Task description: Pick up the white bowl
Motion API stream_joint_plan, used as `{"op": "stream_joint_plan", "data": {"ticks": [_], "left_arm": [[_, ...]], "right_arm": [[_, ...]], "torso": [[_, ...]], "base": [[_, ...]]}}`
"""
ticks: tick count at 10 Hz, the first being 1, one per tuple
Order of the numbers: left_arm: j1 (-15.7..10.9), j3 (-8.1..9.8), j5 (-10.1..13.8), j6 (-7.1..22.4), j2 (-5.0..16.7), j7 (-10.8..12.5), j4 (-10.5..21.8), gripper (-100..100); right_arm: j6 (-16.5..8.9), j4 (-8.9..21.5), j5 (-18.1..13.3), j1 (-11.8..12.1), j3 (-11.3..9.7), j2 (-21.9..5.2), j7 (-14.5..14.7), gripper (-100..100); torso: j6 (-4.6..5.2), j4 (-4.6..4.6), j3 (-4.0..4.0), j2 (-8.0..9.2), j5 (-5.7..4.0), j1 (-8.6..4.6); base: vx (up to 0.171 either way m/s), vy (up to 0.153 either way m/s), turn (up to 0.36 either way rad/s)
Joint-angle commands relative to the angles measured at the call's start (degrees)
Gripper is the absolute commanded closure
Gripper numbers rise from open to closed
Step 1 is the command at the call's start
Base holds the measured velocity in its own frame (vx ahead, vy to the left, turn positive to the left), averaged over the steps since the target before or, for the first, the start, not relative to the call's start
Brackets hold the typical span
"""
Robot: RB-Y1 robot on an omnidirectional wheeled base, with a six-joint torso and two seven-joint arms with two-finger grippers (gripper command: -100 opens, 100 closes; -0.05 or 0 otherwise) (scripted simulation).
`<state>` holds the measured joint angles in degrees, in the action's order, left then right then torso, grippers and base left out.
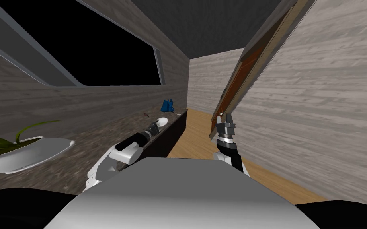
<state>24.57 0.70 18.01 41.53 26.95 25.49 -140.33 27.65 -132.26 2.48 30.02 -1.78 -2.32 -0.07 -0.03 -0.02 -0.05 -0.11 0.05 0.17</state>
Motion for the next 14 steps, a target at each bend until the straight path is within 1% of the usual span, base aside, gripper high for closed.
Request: {"op": "stream_joint_plan", "data": {"ticks": [1, 2, 3, 4, 5, 6, 7, 8, 9, 11, 14], "left_arm": [[0.2, 0.98, 1.0, 2.9, 1.6, 0.2, 0.4, -100], [0.4, 1.6, 1.4, 4.6, 2.6, 0.2, 0.7, -100], [0.4, 1.6, 1.4, 6.0, 2.6, 0.2, 0.7, -100], [0.5, 2.22, 1.8, 7.4, 3.7, 0.2, 1.0, -100], [0.5, 2.22, 1.8, 8.5, 3.7, 0.2, 1.0, -100], [0.7, 2.83, 2.1, 10.1, 4.7, 0.2, 1.4, -100], [0.7, 2.83, 2.1, 10.8, 4.7, 0.2, 1.4, -100], [0.9, 3.42, 2.4, 12.7, 5.7, 0.1, 1.8, -100], [0.9, 3.42, 2.4, 13.0, 5.7, 0.1, 1.8, -100], [1.4, 4.48, 2.9, 16.8, 7.6, -0.1, 2.6, -100], [2.4, 5.67, 3.4, 21.1, 9.7, -0.5, 4.1, -100]], "right_arm": [[0.0, 0.0, 0.0, 0.0, 0.0, 0.0, 0.0, 0], [0.0, 0.0, 0.0, 0.0, 0.0, 0.0, 0.0, 0], [0.0, 0.0, 0.0, 0.0, 0.0, 0.0, 0.0, 0], [0.0, 0.0, 0.0, 0.0, 0.0, 0.0, 0.0, 0], [0.0, 0.0, 0.0, 0.0, 0.0, 0.0, 0.0, 0], [0.0, 0.0, 0.0, 0.0, 0.0, 0.0, 0.0, 0], [0.0, 0.0, 0.0, 0.0, 0.0, 0.0, 0.0, 0], [0.0, 0.0, 0.0, 0.0, 0.0, 0.0, 0.0, 0], [0.0, 0.0, 0.0, 0.0, 0.0, 0.0, 0.0, 0], [0.0, 0.0, 0.0, 0.0, 0.0, 0.0, 0.0, 0], [0.0, 0.0, 0.0, 0.0, 0.0, 0.0, 0.0, 0]], "torso": [[0.0, 0.0, 0.0, 0.0, 0.0, 0.0], [0.03, 0.0, -0.01, -0.02, -0.01, -0.02], [0.03, -0.01, -0.04, -0.07, 0.0, 0.05], [-0.01, -0.02, -0.04, -0.07, 0.02, 0.07], [0.02, -0.01, -0.04, -0.08, 0.01, 0.06], [0.0, -0.01, -0.03, -0.06, 0.0, 0.01], [0.01, -0.02, -0.04, -0.08, 0.0, 0.0], [0.0, -0.02, -0.05, -0.08, 0.0, -0.02], [0.01, -0.02, -0.06, -0.1, 0.0, 0.01], [0.01, -0.02, -0.06, -0.11, -0.01, -0.02], [0.0, -0.07, -0.17, -0.29, 0.04, 0.16]], "base": [[0.023, 0.029, -0.151], [0.039, 0.053, -0.248], [0.031, 0.057, -0.086], [0.032, 0.05, -0.118], [0.024, 0.042, -0.085], [0.034, 0.039, -0.14], [0.029, 0.036, -0.094], [0.039, 0.046, -0.147], [0.032, 0.036, -0.089], [0.048, 0.048, -0.183], [0.084, 0.075, -0.204]]}}
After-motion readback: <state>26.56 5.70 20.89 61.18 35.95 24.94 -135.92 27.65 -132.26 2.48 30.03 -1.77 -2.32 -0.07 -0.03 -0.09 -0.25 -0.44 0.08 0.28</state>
